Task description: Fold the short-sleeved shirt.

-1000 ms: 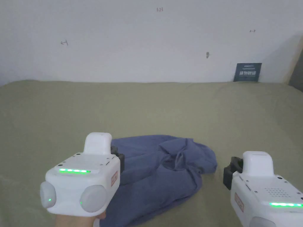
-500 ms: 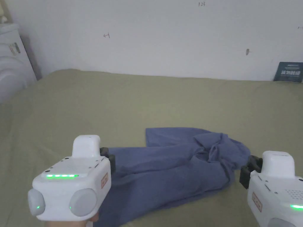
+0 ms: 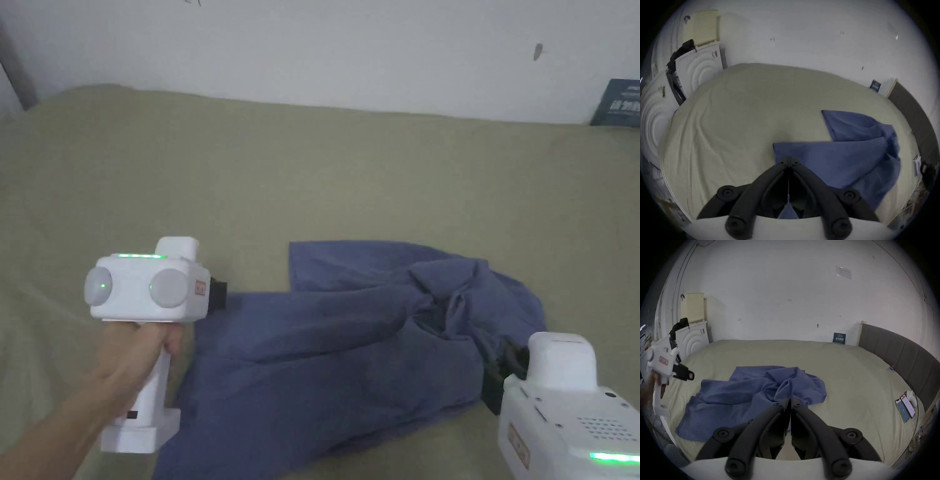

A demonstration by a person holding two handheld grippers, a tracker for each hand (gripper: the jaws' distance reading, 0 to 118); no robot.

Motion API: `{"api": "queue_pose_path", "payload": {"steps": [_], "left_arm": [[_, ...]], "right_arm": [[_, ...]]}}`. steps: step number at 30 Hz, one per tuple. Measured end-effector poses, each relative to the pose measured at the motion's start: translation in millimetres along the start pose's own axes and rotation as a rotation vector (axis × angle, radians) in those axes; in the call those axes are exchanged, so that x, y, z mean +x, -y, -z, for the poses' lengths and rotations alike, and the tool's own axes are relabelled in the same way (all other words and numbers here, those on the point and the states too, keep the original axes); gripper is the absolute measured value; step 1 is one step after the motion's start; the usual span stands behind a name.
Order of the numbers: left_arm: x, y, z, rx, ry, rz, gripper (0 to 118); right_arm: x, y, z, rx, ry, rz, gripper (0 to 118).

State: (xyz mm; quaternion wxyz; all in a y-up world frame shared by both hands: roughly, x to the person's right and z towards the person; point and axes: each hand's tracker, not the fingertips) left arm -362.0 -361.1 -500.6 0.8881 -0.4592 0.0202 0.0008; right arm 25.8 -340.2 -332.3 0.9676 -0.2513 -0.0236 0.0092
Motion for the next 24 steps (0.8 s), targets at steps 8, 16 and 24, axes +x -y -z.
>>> {"api": "queue_pose_path", "payload": {"steps": [8, 16, 24], "left_arm": [[24.6, 10.7, 18.8, -0.089, -0.010, 0.039, 88], [30.9, 11.6, 13.3, -0.046, 0.061, 0.082, 4], [18.8, 8.9, 27.0, -0.077, 0.100, 0.044, 4]], "right_arm": [[18.6, 9.4, 28.3, -0.081, 0.025, 0.001, 7], [71.6, -25.2, 76.1, -0.161, 0.070, 0.079, 7], [110.0, -71.2, 172.8, -0.389, -0.016, 0.048, 8]]}}
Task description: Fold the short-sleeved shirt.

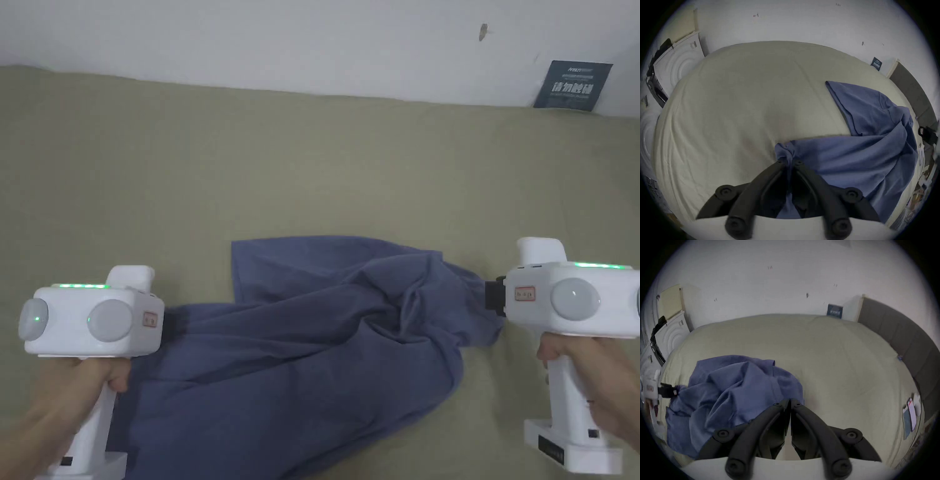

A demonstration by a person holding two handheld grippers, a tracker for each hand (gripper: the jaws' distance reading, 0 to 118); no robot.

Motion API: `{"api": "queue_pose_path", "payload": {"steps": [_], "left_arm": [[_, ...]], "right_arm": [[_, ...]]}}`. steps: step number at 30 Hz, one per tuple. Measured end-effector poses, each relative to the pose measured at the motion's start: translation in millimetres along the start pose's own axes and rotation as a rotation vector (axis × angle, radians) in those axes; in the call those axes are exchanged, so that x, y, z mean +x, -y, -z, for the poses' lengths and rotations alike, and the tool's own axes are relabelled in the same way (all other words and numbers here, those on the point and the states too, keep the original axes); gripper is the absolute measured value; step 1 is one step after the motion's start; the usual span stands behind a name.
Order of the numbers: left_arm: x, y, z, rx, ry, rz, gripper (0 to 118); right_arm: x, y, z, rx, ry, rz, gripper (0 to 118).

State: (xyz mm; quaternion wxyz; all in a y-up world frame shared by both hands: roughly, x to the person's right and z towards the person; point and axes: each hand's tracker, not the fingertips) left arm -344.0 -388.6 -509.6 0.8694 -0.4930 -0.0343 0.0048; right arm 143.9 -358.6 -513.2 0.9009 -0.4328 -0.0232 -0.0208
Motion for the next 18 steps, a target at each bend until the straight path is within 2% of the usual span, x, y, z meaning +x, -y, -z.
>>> {"api": "queue_pose_path", "payload": {"steps": [1, 2, 3, 4, 5, 6, 8, 9, 11, 12, 13, 14, 16, 18], "left_arm": [[4.5, 2.5, -0.3, 0.008, -0.010, 0.009, 4], [4.9, 2.4, 1.2, 0.008, -0.012, 0.009, 4], [4.7, 2.2, 2.8, 0.008, -0.014, 0.009, 4], [4.3, 2.0, 4.0, 0.008, -0.015, 0.009, 4], [6.2, 3.7, 2.3, 0.012, -0.017, 0.007, 4], [6.0, 3.7, 2.4, 0.013, -0.016, 0.004, 4], [5.7, 4.4, 3.1, 0.016, -0.014, 0.001, 4], [2.4, 4.1, 6.2, 0.017, -0.012, -0.001, 4], [1.6, 4.6, 7.0, 0.024, -0.013, -0.005, 4], [1.6, 4.6, 7.3, 0.026, -0.015, -0.007, 4], [2.1, 5.7, 7.8, 0.028, -0.017, -0.008, 4], [1.3, 4.8, 7.4, 0.027, -0.017, -0.011, 5], [-4.2, -1.2, -1.3, 0.018, -0.003, -0.039, 5], [-10.4, -3.8, -25.7, 0.031, -0.022, -0.070, 5]], "right_arm": [[1.3, -2.9, 6.6, -0.028, 0.015, -0.010, 23], [0.8, -3.4, 14.7, -0.052, 0.020, 0.011, 56], [0.7, -1.1, 22.5, -0.086, 0.034, 0.013, 97], [0.8, 1.6, 27.2, -0.117, 0.044, 0.020, 115], [-0.8, 5.2, 27.3, -0.039, 0.058, 0.013, 106], [-1.8, 13.3, 27.8, -0.079, 0.069, 0.007, 99], [-8.3, 32.2, 32.3, -0.101, 0.098, -0.020, 92], [-6.8, 22.1, 38.1, -0.105, 0.100, -0.039, 85], [-10.0, 21.2, 37.5, -0.085, 0.075, -0.025, 56], [-15.0, 21.7, 32.3, -0.057, 0.083, -0.004, 24], [-18.9, 23.0, 28.9, -0.042, 0.088, -0.005, 14], [-11.8, 15.5, 32.8, -0.029, 0.061, -0.012, 14], [-12.0, 17.2, 18.8, -0.040, 0.079, -0.022, 14], [-5.4, 11.7, -11.3, 0.026, 0.078, -0.044, 14]]}}
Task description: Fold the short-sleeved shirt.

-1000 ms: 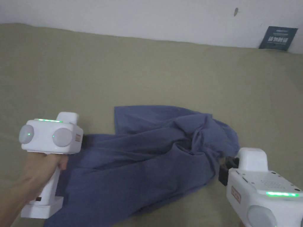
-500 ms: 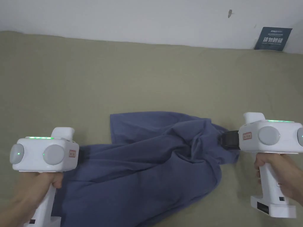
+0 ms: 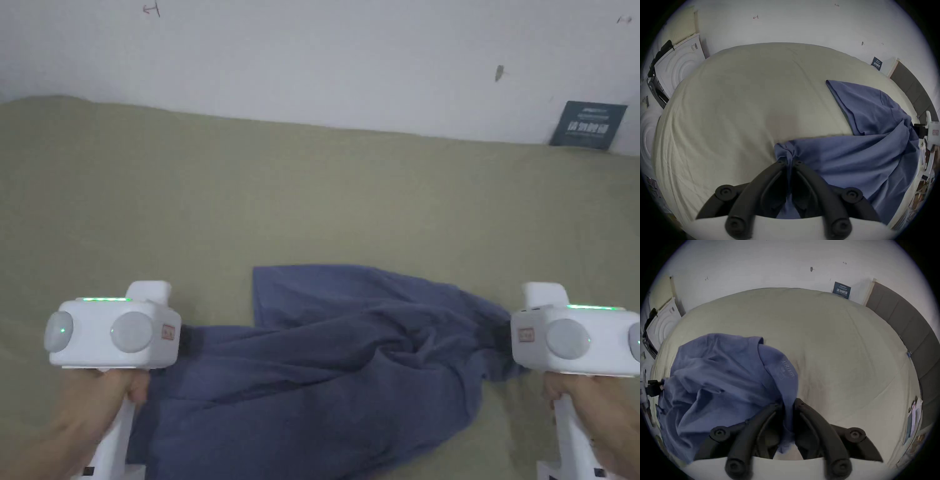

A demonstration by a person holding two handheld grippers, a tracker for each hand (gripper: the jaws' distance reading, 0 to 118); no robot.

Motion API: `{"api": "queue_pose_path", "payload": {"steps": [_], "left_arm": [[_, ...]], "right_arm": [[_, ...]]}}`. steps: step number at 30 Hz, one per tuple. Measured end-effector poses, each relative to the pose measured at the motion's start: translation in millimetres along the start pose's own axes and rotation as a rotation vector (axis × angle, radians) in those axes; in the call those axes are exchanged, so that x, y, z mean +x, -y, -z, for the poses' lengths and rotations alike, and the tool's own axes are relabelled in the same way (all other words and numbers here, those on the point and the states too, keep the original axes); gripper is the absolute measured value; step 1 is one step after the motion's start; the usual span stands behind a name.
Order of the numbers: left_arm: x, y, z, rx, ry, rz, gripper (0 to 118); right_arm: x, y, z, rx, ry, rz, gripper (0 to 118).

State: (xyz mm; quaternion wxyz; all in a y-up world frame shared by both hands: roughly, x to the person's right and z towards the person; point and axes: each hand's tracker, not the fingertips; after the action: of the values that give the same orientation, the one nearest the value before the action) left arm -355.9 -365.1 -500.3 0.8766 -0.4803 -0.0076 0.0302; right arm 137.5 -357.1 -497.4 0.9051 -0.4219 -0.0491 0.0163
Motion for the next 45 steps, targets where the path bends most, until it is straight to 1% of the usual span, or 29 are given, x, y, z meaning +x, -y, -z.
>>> {"api": "queue_pose_path", "payload": {"steps": [3, 5, 7, 10, 11, 14, 17, 19, 20, 23, 26, 27, 28, 34, 40, 42, 45], "left_arm": [[-9.4, -4.3, -49.8, 0.101, -0.008, -0.017, 5], [-15.4, -9.7, -84.9, 0.154, -0.035, -0.026, 5], [-19.9, -14.3, -122.9, 0.208, -0.044, -0.034, 5], [-27.2, -23.3, -182.8, 0.304, -0.087, -0.013, 5], [-29.7, -26.8, -201.7, 0.328, -0.095, -0.016, 5], [-33.8, -35.3, -252.2, 0.392, -0.076, -0.029, 5], [-27.9, -45.6, -287.2, 0.440, -0.084, -0.032, 5], [-20.1, -55.2, -301.5, 0.454, -0.108, -0.025, 5], [-14.9, -61.4, -308.5, 0.457, -0.146, -0.038, 5], [-1.7, -80.6, -323.2, 0.509, -0.176, -0.038, 5], [7.4, -102.2, -338.3, 0.541, -0.157, -0.059, 5], [8.9, -112.1, -342.6, 0.558, -0.121, -0.071, 5], [10.3, -119.3, -346.0, 0.568, -0.118, -0.077, 5], [34.0, -177.8, -347.9, 0.615, -0.159, -0.029, 5], [55.3, -237.9, -313.0, 0.677, -0.215, -0.043, 5], [59.1, -254.7, -289.9, 0.685, -0.228, -0.049, 5], [63.4, -271.0, -249.9, 0.686, -0.270, -0.039, 5]], "right_arm": [[19.5, -9.0, -48.4, 0.067, -0.024, 0.032, 14], [32.2, -20.4, -81.8, 0.121, -0.010, 0.038, 14], [41.1, -27.8, -116.4, 0.170, -0.030, 0.050, 14], [48.9, -38.0, -169.7, 0.264, -0.027, 0.038, 14], [45.8, -37.5, -191.4, 0.310, -0.017, 0.027, 14], [44.9, -43.1, -245.1, 0.375, -0.016, 0.015, 14], [50.3, -59.9, -284.3, 0.447, -0.002, 0.031, 14], [48.0, -69.2, -306.8, 0.479, 0.019, 0.022, 14], [51.3, -77.0, -313.3, 0.490, 0.028, 0.008, 14], [50.6, -95.5, -334.9, 0.525, 0.049, 0.016, 14], [58.5, -122.1, -342.8, 0.550, 0.071, 0.030, 14], [65.1, -134.0, -341.9, 0.556, 0.062, 0.057, 14], [67.9, -142.1, -343.9, 0.562, 0.062, 0.069, 14], [79.6, -203.5, -329.3, 0.586, 0.103, 0.082, 14], [75.7, -253.7, -283.4, 0.614, 0.150, 0.098, 14], [73.2, -264.3, -265.1, 0.623, 0.161, 0.094, 14], [66.5, -277.7, -218.1, 0.611, 0.179, 0.081, 14]]}}
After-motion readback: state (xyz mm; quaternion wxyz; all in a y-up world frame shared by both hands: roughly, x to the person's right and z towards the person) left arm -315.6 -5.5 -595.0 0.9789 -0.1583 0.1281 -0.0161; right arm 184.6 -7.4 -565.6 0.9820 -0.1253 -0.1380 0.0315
